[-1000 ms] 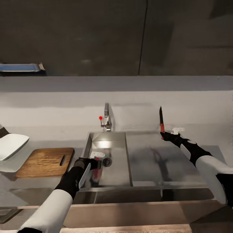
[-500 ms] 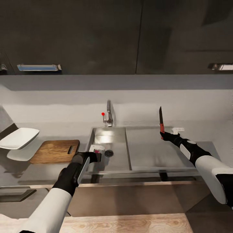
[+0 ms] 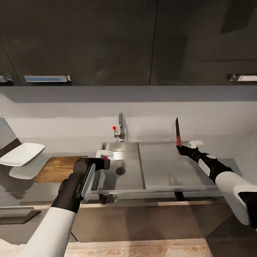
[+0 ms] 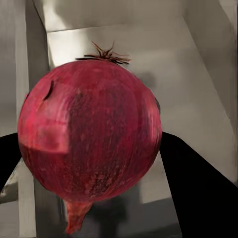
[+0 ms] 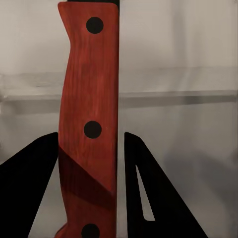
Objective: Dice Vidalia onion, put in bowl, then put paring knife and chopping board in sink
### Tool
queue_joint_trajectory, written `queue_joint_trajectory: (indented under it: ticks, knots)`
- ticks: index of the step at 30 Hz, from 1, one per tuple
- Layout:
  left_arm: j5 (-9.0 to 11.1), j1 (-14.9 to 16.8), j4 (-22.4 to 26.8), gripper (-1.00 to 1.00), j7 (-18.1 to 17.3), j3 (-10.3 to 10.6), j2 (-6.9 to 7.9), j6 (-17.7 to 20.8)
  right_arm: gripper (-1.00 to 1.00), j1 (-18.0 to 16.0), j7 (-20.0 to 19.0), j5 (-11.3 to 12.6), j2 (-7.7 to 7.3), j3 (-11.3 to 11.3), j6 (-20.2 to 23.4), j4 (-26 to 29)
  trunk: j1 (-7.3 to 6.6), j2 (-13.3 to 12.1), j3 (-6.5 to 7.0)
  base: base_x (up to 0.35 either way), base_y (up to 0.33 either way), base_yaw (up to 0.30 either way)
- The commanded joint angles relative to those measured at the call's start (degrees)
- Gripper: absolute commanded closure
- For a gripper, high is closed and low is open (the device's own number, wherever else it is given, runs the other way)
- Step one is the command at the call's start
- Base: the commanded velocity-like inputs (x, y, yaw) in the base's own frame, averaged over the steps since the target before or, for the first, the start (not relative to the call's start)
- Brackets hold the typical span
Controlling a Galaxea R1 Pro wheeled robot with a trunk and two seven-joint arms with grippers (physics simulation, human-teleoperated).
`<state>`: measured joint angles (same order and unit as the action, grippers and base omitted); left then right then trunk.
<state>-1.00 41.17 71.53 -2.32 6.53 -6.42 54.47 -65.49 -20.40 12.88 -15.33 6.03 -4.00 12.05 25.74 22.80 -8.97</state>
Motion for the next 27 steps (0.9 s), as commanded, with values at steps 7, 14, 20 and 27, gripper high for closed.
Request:
queue_joint_trajectory:
  ticks: [7, 14, 20, 27]
  knots:
    - [-0.2, 0.0, 1.4, 1.0, -0.3, 0.0, 0.0, 0.8, 1.0, -0.1, -0.1, 0.6, -0.05, 0.5, -0.2, -0.1, 0.04, 0.1, 0.51, -0.028, 0.016, 0.0]
    - [-0.3, 0.0, 1.0, 1.0, -0.3, 0.0, 0.06, 0.8, 1.0, -0.1, -0.1, 0.6, -0.05, 0.5, -0.2, -0.1, 0.04, 0.1, 1.15, -0.204, 0.196, 0.0]
    - [-0.4, 0.0, 1.0, 1.0, -0.3, 0.0, 0.09, 0.8, 1.0, -0.1, -0.2, 0.6, -0.05, 0.5, -0.2, -0.1, 0.04, 0.1, 1.69, -0.192, 0.25, 0.0]
    - [-0.6, 0.0, 1.0, 1.0, -0.3, 0.0, 0.09, 0.8, 1.0, -0.1, -0.1, 0.6, -0.05, 0.5, -0.3, -0.1, 0.04, 0.1, 2.32, -0.1, 0.277, 0.0]
